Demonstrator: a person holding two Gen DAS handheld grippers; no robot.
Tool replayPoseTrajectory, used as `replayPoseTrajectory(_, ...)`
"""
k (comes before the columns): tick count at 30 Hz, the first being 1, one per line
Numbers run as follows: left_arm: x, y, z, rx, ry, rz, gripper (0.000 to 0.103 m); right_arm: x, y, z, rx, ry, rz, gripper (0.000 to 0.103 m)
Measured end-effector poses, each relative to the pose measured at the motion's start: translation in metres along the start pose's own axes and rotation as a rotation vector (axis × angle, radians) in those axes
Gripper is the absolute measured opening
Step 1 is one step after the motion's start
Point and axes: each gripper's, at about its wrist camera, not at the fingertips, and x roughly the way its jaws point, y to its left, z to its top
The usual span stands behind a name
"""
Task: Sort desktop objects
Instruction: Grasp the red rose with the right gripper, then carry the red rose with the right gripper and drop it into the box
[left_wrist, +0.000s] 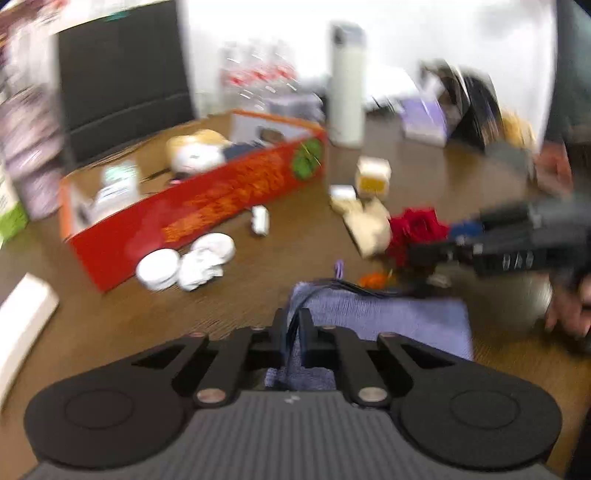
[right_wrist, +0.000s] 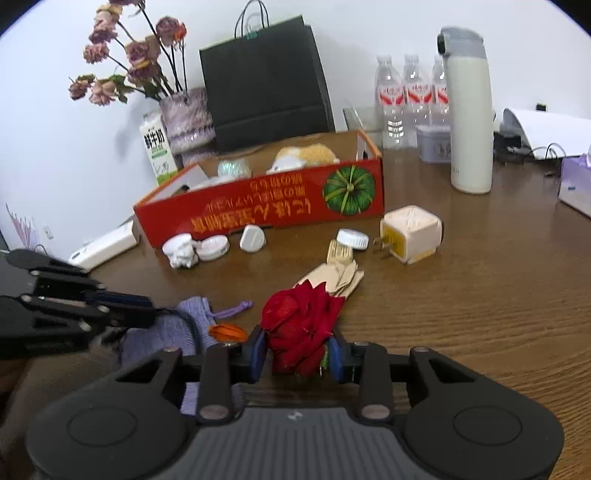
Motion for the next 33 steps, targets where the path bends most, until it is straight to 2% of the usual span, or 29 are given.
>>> replayPoseTrajectory(6,-0.037,0.004,-0.008,-0.173,-0.079,0.081,0.003,-0.022,0.015,0.009,-0.024,-0.061,0.011,0.031)
replayPoseTrajectory(11,-0.06,0.011,-0.003,-0.214,-0.126,0.119,0.003,-0.043,0.028,0.018,-0.041,-0.117,0.035,0.03)
replayPoseTrajectory(17,-0.079,0.012,0.01,-0.229,-0.192,0.129,0.003,-0.058,0.034,0.031,-0.045,-0.166,0.044,0.03)
replayPoseTrajectory(22,-0.093,0.019,0.046,-0.22,-0.257,0.149,0.003,-0.059,0.039,0.066,-0.077,-0.234,0.053,0.03)
replayPoseTrajectory(25,-0.094,0.028,0.079,-0.18,-0.299,0.158,0.003,-0.044,0.04,0.098,-0.094,-0.256,0.055,0.03)
replayPoseTrajectory(29,-0.076,0.043,0.135,-0.12,-0.335,0.208,0.003,-0.002,0.037,0.151,-0.112,-0.254,0.059,0.03)
replayPoseTrajectory(33,-0.032,0.078,0.174,-0.181,-0.313,0.253,0.003,0.059,0.021,0.204,-0.098,-0.197,0.039,0.03)
